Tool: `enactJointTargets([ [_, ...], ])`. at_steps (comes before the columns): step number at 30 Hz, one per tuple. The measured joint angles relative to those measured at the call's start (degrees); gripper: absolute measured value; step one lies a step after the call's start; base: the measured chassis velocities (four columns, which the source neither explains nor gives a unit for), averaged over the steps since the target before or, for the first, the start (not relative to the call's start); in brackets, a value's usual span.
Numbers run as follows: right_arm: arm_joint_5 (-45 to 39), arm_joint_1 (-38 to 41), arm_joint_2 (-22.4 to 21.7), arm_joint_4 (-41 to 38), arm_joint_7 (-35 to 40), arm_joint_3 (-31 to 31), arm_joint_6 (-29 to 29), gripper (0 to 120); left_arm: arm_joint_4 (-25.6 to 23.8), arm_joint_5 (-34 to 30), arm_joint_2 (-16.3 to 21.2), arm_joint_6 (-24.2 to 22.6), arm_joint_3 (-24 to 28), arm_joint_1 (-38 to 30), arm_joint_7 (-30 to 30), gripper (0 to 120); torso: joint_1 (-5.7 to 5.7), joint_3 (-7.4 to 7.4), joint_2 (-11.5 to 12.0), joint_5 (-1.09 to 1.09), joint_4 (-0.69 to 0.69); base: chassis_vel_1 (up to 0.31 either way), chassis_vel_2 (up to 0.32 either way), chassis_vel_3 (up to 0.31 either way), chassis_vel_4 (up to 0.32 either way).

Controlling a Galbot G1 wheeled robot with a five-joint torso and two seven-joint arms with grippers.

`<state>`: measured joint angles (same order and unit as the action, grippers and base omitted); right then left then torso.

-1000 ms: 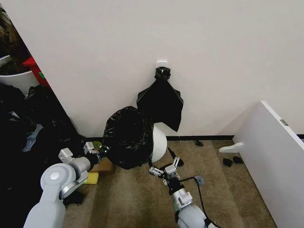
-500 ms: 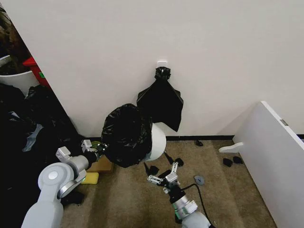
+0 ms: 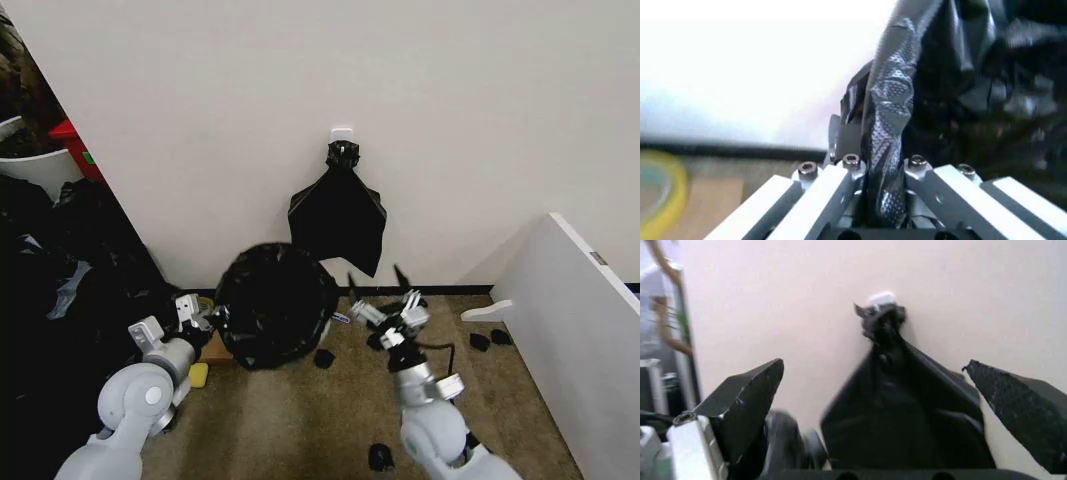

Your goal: Place the garbage bag over the trash bin.

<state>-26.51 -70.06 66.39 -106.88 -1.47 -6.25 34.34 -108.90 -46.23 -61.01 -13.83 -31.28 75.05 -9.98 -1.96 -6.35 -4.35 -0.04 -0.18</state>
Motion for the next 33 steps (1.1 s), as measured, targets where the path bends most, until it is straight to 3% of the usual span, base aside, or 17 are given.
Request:
enactJointTargets([
  [1,-1.27,1.58,-0.62,1.15,-2.93,0.68,0.59,100,2.13,1.94,1.09,3.52,-0.60,0.33,-8.43,1,0.00,0.00,0.00,0.00,0.02,0.000,0.000,0.000,0.000],
  [2,-1.27,1.58,-0.62,1.15,-2.93,0.68,0.59,100,2.13,1.94,1.09,3.52,-0.60,0.33,-8.43,1,0.00,0.00,0.00,0.00,0.02,0.000,0.000,0.000,0.000],
  [5,-1.86,4.13,-1.03,3.46,-6.65,1.50,0.99,100,7.16,6.01,2.47,11.63,-1.37,0.15,-21.76,1,0.00,0.00,0.00,0.00,0.05,0.000,0.000,0.000,0.000],
  [9,-1.51,4.73,-1.25,4.61,-7.80,1.51,1.04,100,10.04,6.41,2.73,16.22,-1.83,-0.67,-26.60,1,0.00,0.00,0.00,-0.01,0.04,0.000,0.000,0.000,0.000],
  [11,-2.10,5.23,-1.74,5.82,-10.63,1.66,1.39,100,13.76,6.48,3.01,22.06,-2.31,-1.79,-32.49,1,0.00,0.00,0.00,0.00,0.03,0.000,0.000,0.000,0.000],
  [13,-3.53,5.47,-2.08,6.45,-14.04,1.79,1.71,100,15.69,6.62,3.38,24.61,-2.51,-2.28,-35.45,1,0.00,0.00,0.00,-0.01,0.03,0.000,0.000,0.000,0.000],
  [18,-3.75,6.05,-2.30,7.99,-19.17,2.55,1.82,100,15.97,6.66,3.70,25.92,-2.75,-2.27,-37.80,1,0.00,0.00,0.00,0.00,0.03,0.000,0.000,0.000,0.000],
  [24,-2.65,6.36,-1.98,8.77,-20.30,3.42,1.42,100,15.69,6.81,3.34,25.97,-2.71,-2.20,-37.83,1,0.00,0.00,0.00,0.00,0.04,0.000,0.000,0.000,0.000],
  [33,8.81,5.97,-1.49,11.56,-11.41,3.24,-1.67,100,15.23,6.45,2.93,25.50,-2.67,-2.18,-38.56,1,0.00,0.00,0.00,0.01,0.03,0.000,0.000,0.000,0.000],
])
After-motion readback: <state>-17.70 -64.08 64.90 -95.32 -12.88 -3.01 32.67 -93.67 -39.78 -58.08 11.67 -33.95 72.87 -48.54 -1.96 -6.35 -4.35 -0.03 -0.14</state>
